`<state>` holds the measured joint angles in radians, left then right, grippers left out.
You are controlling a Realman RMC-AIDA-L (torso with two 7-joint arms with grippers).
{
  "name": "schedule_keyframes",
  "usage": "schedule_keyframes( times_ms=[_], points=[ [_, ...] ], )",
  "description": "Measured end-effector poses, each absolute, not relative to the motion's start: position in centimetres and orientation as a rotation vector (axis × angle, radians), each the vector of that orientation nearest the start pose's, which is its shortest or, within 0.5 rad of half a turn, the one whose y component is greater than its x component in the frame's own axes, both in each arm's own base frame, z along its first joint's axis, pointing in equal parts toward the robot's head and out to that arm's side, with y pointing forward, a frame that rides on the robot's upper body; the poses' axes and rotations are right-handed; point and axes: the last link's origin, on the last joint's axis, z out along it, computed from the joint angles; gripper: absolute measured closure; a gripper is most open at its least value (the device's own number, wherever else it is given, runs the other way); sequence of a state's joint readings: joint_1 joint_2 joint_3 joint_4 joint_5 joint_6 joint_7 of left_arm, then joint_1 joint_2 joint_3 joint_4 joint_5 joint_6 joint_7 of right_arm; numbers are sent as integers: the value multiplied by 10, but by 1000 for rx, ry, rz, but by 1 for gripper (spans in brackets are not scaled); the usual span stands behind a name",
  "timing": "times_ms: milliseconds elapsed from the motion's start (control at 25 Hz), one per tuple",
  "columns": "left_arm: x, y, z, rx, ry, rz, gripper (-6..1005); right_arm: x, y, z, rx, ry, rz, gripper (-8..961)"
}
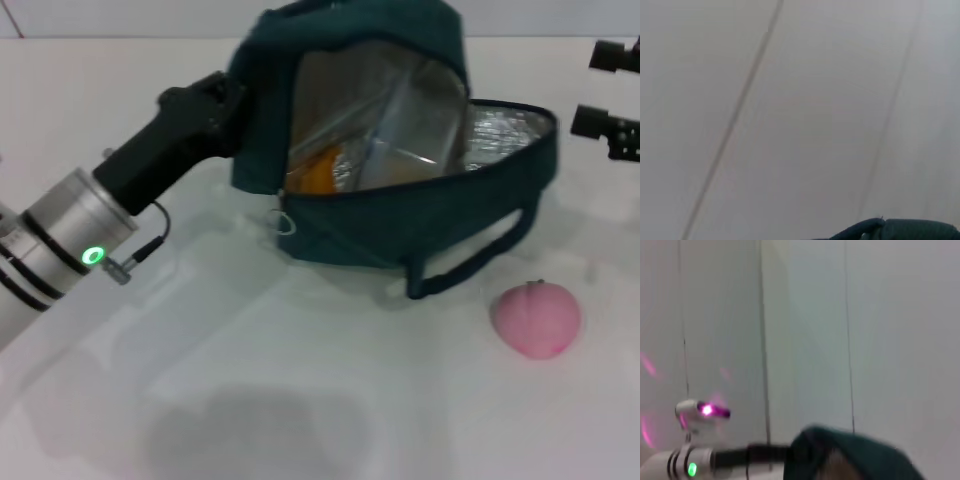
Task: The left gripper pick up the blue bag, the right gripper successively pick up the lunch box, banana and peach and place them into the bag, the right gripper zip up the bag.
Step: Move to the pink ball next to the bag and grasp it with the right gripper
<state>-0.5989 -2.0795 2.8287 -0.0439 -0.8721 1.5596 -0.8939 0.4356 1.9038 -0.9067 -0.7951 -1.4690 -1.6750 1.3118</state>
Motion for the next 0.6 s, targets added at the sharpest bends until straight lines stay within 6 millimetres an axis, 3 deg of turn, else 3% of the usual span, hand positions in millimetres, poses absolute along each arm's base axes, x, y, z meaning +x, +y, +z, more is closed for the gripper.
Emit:
schedule_keyframes(
  times_ms=[320, 600],
  points=[
    [-256, 322, -17, -2056, -665, -1375, 954, 249, 331, 72, -2783, 266, 759, 165],
    [-253, 324, -17, -2063, -651, -1376, 953, 268, 336, 51, -2732, 382, 626, 166]
  ],
)
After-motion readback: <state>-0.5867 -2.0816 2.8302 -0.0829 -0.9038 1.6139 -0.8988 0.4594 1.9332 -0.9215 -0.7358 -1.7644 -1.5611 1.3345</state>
